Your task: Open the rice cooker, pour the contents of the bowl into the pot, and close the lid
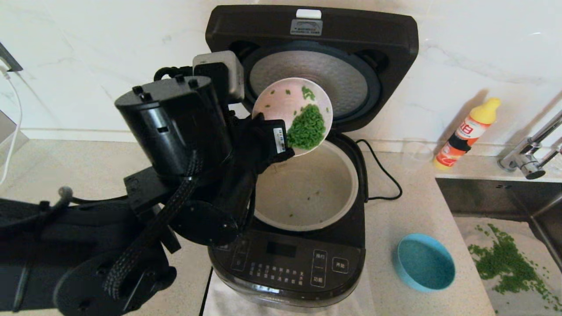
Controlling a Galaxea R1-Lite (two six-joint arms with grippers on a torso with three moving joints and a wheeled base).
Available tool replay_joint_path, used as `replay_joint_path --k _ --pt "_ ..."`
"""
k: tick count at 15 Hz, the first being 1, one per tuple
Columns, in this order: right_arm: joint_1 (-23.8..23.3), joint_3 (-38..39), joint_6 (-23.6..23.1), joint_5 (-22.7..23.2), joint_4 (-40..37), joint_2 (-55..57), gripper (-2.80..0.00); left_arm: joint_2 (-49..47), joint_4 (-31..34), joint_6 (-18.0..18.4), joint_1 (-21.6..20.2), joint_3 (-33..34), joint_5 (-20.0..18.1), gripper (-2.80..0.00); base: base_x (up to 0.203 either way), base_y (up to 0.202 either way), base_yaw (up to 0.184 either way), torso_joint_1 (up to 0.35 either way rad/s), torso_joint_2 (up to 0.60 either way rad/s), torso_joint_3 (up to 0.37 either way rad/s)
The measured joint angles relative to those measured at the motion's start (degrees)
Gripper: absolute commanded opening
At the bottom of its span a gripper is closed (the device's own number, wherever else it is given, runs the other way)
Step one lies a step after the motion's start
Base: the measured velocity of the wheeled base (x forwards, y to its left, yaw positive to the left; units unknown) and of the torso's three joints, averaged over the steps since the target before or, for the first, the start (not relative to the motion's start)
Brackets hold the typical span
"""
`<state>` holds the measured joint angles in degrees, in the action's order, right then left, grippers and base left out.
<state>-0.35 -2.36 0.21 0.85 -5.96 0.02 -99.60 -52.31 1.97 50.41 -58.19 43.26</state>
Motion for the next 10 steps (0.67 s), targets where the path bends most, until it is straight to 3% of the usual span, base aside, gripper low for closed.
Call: replay_joint_path --k 3,7,10 --pt "0.0 0.0 -0.02 0.0 0.01 0.0 -2.8 -3.06 -11.38 3.72 0.17 2.1 -1.86 -2.8 0.0 0.0 0.0 0.0 0.0 0.0" --pt "0.02 0.0 -0.02 -0.01 0.01 0.0 -2.8 -6.15 -13.62 3.89 -0.37 2.6 -2.07 -2.8 0.0 0.0 0.0 0.0 0.0 0.0" --pt "0.02 0.0 -0.02 0.02 0.01 0.0 -2.8 -8.18 -19.47 5.79 -1.95 3.69 -4.1 -2.8 0.0 0.0 0.0 0.0 0.0 0.0"
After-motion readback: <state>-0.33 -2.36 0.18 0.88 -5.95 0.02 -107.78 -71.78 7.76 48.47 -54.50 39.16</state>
